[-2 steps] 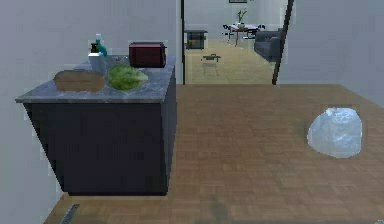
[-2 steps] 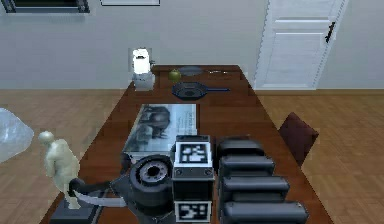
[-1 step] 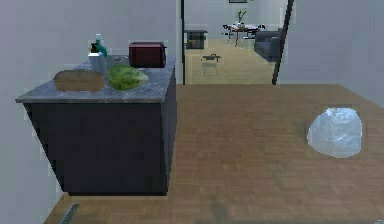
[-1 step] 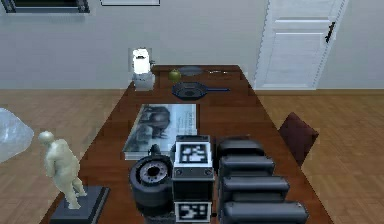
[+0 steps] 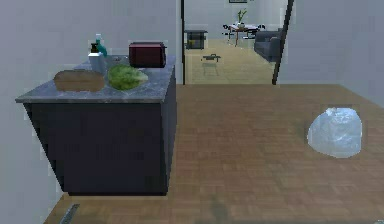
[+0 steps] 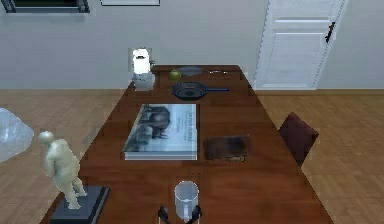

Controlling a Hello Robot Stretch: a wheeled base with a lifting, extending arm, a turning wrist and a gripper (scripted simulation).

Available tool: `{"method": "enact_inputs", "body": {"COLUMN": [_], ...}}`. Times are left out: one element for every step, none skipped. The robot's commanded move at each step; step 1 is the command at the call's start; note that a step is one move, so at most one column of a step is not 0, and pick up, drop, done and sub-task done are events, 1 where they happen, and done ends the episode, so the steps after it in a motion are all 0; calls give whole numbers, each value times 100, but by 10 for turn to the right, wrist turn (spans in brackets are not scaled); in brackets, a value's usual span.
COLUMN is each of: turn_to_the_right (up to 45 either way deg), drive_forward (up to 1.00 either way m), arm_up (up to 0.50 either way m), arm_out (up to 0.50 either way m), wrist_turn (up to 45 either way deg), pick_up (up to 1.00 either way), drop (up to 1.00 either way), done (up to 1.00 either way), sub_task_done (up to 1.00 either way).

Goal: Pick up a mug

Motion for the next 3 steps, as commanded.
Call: {"method": "enact_inputs", "body": {"turn_to_the_right": [0,0,0], "drive_forward": [0,0,0], "arm_up": [0,10,0], "arm_out": [0,0,0], "wrist_turn": [0,0,0], "pick_up": [100,0,0], "drop": [0,0,0], "done": [0,0,100], "sub_task_done": [0,0,0]}}
